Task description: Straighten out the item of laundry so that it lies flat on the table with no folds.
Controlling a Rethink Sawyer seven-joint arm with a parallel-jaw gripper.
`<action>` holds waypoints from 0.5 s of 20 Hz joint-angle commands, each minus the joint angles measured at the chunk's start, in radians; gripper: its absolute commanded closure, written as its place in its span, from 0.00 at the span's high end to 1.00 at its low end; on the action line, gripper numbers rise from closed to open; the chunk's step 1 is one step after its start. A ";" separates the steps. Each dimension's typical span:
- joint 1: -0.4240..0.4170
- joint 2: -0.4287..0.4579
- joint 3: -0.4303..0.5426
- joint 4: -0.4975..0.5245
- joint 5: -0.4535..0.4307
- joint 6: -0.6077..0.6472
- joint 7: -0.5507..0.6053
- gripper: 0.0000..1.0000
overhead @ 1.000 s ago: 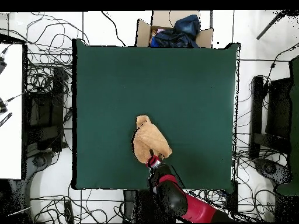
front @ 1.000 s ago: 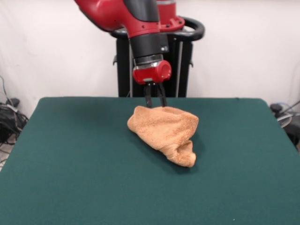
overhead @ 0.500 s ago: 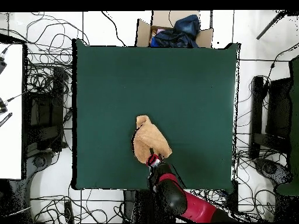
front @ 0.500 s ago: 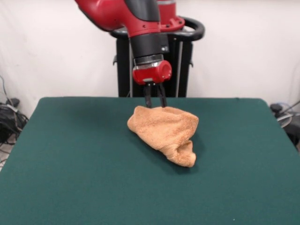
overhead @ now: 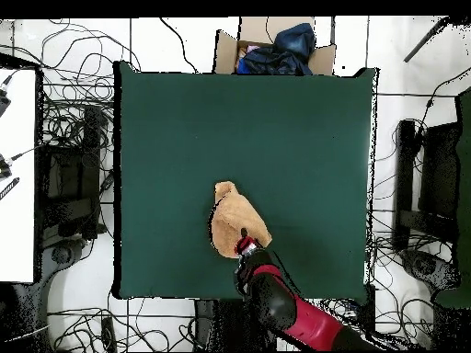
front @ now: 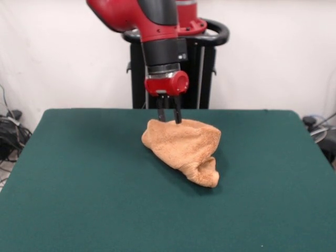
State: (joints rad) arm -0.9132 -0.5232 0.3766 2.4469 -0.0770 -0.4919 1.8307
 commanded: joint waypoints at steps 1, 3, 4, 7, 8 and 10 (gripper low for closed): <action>0.001 0.021 0.157 -0.109 0.123 0.127 0.319 1.00; -0.004 0.012 0.176 -0.101 0.155 0.148 0.337 1.00; 0.007 -0.002 0.169 -0.100 0.173 0.164 0.331 1.00; 0.032 -0.031 0.156 -0.099 0.212 0.186 0.321 1.00; 0.038 -0.036 0.151 -0.100 0.219 0.186 0.317 1.00; 0.051 -0.043 0.141 -0.102 0.232 0.185 0.312 1.00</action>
State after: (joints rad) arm -0.9146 -0.5483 0.4423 2.4471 0.0301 -0.4031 1.8437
